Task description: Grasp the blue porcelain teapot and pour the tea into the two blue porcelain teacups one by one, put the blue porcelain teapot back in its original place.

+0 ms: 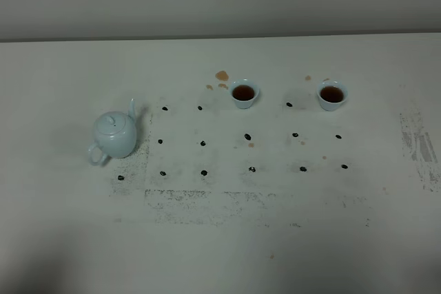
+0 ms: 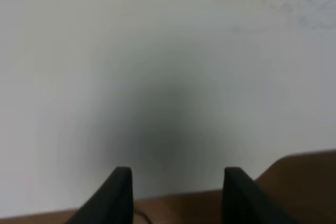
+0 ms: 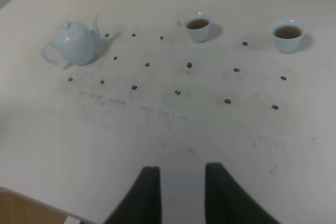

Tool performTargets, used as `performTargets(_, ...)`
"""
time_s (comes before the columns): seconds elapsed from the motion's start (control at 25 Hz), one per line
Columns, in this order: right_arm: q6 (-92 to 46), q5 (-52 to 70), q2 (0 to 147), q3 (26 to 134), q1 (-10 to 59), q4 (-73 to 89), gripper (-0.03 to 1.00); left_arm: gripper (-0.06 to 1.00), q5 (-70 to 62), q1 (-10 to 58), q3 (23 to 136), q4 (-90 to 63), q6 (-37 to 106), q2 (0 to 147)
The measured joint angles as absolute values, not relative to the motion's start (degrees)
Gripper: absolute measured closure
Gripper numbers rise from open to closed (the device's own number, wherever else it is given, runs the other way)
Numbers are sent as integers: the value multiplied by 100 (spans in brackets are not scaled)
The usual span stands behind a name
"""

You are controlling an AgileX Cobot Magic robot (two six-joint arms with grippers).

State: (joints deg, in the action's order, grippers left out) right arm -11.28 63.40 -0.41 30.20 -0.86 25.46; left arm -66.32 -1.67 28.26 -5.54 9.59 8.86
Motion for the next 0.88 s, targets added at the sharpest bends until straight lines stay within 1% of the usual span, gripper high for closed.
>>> performTargets(0.4,-1128,6340,-41,3020,-86,2546,73,52,-6388,-167,2745,-592,1127,8)
performTargets(0.88,-1128,6340,-41,3020,-86,2546,73,52,-6162,-167,2615,-649,1129,-21)
